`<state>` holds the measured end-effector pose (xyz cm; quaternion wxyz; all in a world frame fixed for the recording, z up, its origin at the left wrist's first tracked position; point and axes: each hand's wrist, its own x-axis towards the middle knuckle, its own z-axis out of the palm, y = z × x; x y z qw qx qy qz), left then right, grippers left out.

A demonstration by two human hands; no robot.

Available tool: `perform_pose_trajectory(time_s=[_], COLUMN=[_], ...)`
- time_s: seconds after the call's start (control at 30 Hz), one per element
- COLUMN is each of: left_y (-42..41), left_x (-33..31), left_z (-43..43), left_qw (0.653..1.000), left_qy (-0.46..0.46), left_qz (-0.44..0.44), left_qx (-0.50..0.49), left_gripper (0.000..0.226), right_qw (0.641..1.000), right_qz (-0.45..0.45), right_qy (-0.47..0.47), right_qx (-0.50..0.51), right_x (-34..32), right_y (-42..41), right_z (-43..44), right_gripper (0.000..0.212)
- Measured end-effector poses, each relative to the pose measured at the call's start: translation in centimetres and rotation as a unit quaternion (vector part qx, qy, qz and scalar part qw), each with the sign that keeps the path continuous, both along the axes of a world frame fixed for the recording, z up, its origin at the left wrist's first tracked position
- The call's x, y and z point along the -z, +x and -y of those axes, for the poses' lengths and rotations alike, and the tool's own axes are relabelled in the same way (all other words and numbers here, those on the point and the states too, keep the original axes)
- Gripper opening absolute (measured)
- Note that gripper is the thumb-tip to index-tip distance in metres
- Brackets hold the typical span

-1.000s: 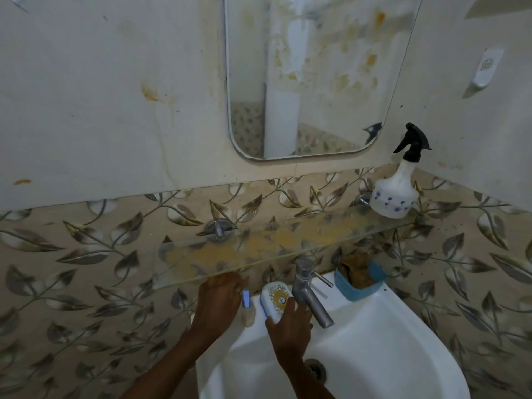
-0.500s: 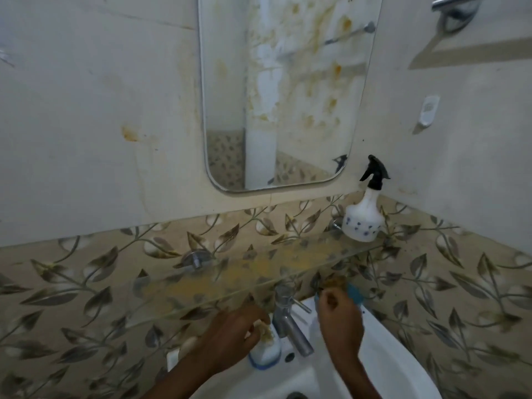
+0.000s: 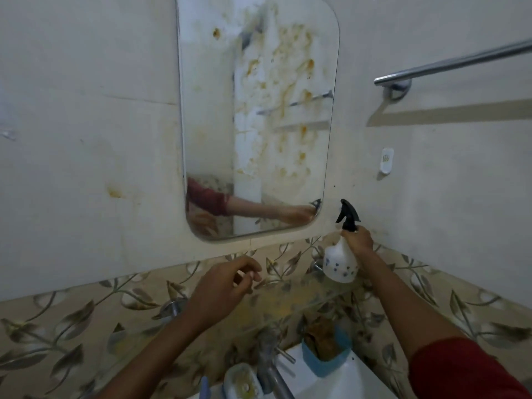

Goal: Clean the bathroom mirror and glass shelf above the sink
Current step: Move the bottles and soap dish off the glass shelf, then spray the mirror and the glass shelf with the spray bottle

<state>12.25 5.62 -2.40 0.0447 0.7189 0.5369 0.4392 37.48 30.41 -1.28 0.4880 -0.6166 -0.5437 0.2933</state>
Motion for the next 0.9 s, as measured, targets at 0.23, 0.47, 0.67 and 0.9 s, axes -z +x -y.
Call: perform_pose_trajectory(time_s=[0.23, 0.47, 0.67, 0.9], left_y=[-1.4, 0.7, 4.7, 3.5], left_x=[-1.5, -4.2, -8.1, -10.8], left_z=[0.6, -0.9, -1.1, 0.6], left_qw=[0.999, 0.997, 0.995, 0.981], left_qy=[0.023, 0.021, -0.011, 0.112], left_qz=[0.033, 0.026, -0.011, -0.007], left_qx=[-0.03, -0.073, -0.096, -0.16], left_gripper=[0.03, 0.037, 0.108, 0.094], right_qw=[0.995, 0.955, 0.897, 0.883], right_qz=[0.005, -0.116, -0.27, -0.293], right_qy=[0.092, 0.228, 0.237, 0.238], right_qx=[-0.036, -0.149, -0.257, -0.28], right_x=[-1.7, -9.5, -13.9, -17.6], right_y=[0.3, -2.0, -6.9, -9.8], right_z=[2.8, 10.8, 17.3, 19.6], right_gripper=[0.032, 0.032, 0.026, 0.043])
